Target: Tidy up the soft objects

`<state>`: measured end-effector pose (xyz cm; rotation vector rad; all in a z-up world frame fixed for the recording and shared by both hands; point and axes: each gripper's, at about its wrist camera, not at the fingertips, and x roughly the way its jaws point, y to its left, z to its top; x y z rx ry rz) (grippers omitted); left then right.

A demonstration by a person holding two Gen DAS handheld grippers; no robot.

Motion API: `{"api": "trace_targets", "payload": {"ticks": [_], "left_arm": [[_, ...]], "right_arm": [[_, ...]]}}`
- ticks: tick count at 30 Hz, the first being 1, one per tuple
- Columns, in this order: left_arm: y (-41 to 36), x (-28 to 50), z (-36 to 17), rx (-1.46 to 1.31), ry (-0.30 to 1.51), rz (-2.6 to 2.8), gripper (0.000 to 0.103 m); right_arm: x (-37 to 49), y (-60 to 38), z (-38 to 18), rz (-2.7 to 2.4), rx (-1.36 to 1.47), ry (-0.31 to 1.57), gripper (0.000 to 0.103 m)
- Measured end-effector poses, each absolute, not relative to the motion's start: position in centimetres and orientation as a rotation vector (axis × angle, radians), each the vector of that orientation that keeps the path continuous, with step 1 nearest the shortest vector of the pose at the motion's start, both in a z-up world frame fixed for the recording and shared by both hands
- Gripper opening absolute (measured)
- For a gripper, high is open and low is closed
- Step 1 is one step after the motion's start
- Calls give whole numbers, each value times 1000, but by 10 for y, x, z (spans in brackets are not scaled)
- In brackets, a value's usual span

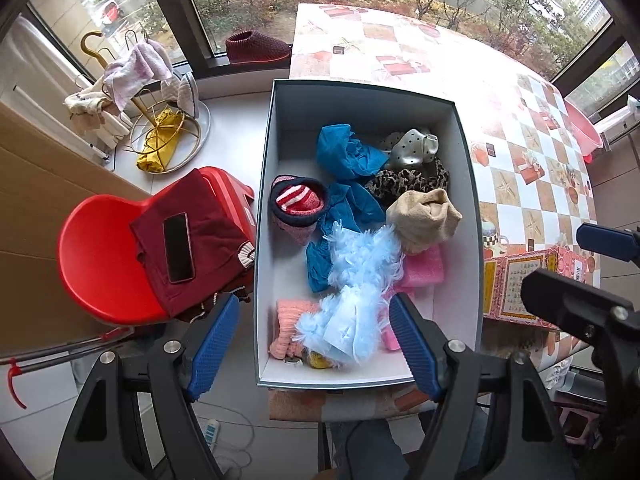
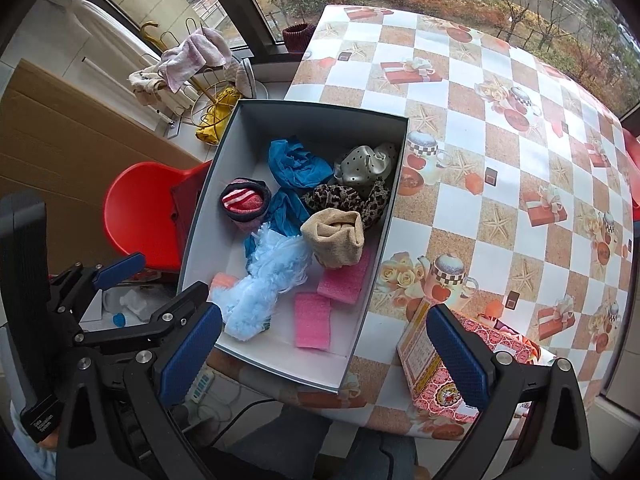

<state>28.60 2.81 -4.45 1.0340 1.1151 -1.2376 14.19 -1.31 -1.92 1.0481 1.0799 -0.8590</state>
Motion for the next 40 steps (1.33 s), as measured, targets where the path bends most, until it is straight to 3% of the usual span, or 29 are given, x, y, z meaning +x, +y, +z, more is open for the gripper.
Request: {"api": "trace_targets", "payload": {"ticks": [40], "left_arm": [[54, 294, -54, 1026, 1149, -1264, 80]], "right_arm": [[161, -8, -36, -864, 1013, 1150, 103]]}}
